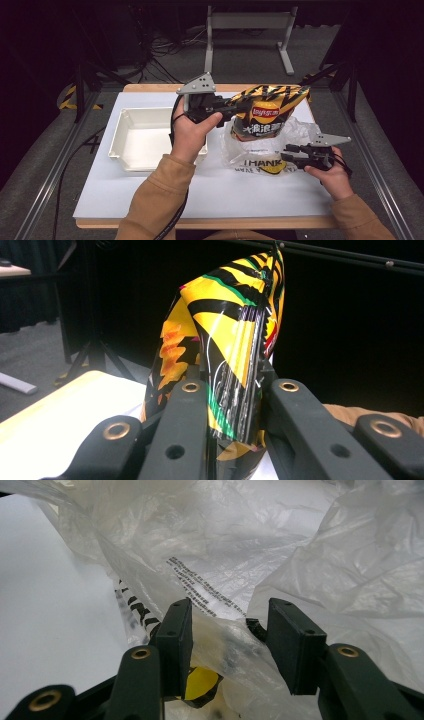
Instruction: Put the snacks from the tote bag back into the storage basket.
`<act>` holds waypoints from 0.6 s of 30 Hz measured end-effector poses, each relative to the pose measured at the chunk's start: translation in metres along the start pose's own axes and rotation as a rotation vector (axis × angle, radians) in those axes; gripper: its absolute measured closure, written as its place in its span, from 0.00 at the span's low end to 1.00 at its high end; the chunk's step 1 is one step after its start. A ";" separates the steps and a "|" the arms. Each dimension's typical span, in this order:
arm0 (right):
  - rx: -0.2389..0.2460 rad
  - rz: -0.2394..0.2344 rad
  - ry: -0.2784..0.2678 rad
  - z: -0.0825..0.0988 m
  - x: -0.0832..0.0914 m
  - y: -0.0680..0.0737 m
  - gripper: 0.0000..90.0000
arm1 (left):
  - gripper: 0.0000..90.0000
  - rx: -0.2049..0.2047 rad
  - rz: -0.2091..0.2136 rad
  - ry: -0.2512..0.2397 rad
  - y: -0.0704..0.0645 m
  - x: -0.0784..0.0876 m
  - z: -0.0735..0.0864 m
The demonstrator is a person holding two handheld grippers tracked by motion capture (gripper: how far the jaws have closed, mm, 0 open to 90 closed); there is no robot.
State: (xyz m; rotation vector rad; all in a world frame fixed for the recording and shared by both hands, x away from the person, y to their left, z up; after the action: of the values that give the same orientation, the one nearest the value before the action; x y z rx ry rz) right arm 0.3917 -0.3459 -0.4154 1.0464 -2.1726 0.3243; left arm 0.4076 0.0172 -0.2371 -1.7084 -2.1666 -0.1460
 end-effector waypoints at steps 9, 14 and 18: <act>-0.004 -0.002 -0.001 0.001 0.000 0.000 0.60 | 0.92 0.010 0.029 -0.054 0.001 0.004 -0.003; -0.005 -0.002 -0.008 0.001 0.001 0.001 0.60 | 0.92 0.001 0.039 -0.042 -0.001 -0.007 -0.006; -0.008 -0.005 -0.015 0.002 0.003 0.000 0.60 | 0.92 0.000 0.062 -0.050 -0.003 -0.013 -0.011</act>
State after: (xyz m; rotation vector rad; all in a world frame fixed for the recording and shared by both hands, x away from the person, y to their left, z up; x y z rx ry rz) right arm 0.3896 -0.3486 -0.4151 1.0524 -2.1823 0.3064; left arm 0.4097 0.0013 -0.2309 -1.7951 -2.1456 -0.0880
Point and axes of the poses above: each handheld gripper's, and its own axes: x roughly backward along the jaws, z roughly out of its underside, y roughly to its left, the point moved 1 cm from there along -x, roughly forward along the jaws, and after that the axes turned 13 degrees about y, right-handed, at the moved point
